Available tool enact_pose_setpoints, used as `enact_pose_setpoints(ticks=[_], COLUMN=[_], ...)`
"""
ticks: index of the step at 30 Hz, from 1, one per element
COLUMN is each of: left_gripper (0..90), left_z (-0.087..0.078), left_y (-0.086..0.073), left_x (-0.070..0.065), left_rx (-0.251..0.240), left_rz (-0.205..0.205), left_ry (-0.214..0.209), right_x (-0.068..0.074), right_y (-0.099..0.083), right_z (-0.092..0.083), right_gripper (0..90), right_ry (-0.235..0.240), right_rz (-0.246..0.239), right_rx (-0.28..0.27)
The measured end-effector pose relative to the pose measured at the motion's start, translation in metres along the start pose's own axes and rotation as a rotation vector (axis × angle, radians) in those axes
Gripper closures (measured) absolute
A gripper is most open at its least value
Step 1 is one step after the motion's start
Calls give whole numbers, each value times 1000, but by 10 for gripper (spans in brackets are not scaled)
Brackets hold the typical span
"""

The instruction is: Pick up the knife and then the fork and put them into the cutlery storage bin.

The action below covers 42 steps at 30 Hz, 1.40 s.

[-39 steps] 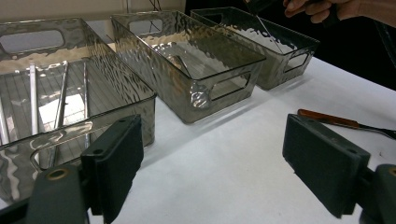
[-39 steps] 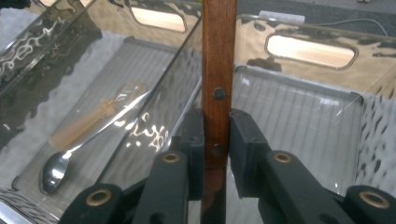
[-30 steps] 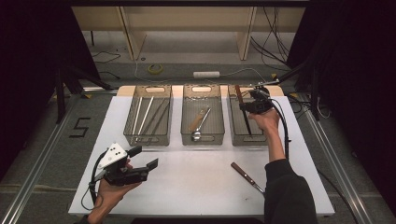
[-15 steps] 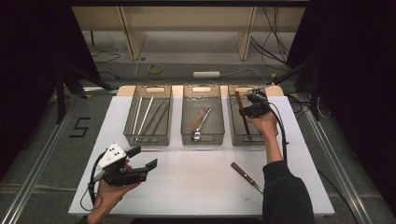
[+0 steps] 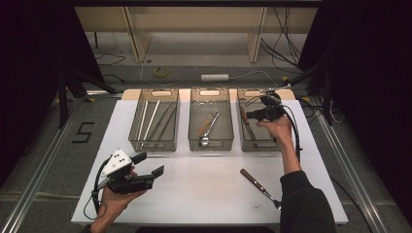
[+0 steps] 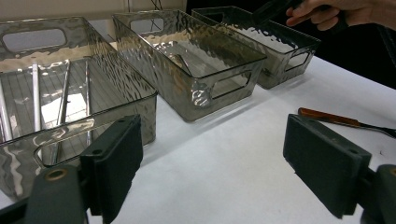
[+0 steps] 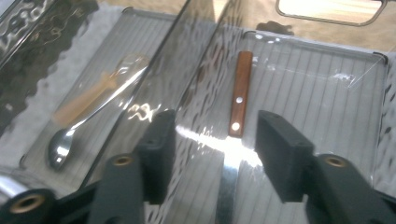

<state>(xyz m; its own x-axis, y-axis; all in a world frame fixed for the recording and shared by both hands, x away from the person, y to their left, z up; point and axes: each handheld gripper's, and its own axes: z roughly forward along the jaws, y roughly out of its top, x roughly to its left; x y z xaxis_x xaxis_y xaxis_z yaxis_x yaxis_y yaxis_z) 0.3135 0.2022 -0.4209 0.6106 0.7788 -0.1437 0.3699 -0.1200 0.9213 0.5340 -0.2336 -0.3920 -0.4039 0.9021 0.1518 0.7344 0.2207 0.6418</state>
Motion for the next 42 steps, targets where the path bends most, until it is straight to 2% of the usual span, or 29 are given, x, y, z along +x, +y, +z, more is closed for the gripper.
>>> enact_pose_setpoints(ticks=[3, 7, 12, 17, 21, 26, 29, 33, 42], left_gripper=[193, 193, 193, 192, 192, 192, 191, 191, 191], left_z=[0, 0, 0, 0, 0, 0, 0, 0, 0], left_y=[0, 0, 0, 0, 0, 0, 0, 0, 0], left_x=[0, 0, 0, -1, 0, -1, -1, -1, -2], left_rx=[0, 1, -1, -4, -3, -2, -2, -3, -2], left_rz=[-1, -3, -4, -6, -5, -5, -7, -8, -3], left_ry=[1, 1, 2, 2, 1, 1, 2, 0, 0], right_x=[6, 18, 35, 47, 53, 54, 55, 57, 62], right_y=[-1, -5, -15, -27, -36, -49, -58, -70, -85], right_z=[-10, -25, -43, -56, -63, -70, -73, -75, -78], right_gripper=[395, 357, 343, 339, 336, 333, 332, 331, 329], right_ry=[16, 46, 84, 102, 100, 101, 91, 103, 112], right_rz=[-34, -103, -188, -242, -268, -273, -288, -301, -326], right_rx=[0, 0, 11, 13, 15, 16, 36, 62, 105])
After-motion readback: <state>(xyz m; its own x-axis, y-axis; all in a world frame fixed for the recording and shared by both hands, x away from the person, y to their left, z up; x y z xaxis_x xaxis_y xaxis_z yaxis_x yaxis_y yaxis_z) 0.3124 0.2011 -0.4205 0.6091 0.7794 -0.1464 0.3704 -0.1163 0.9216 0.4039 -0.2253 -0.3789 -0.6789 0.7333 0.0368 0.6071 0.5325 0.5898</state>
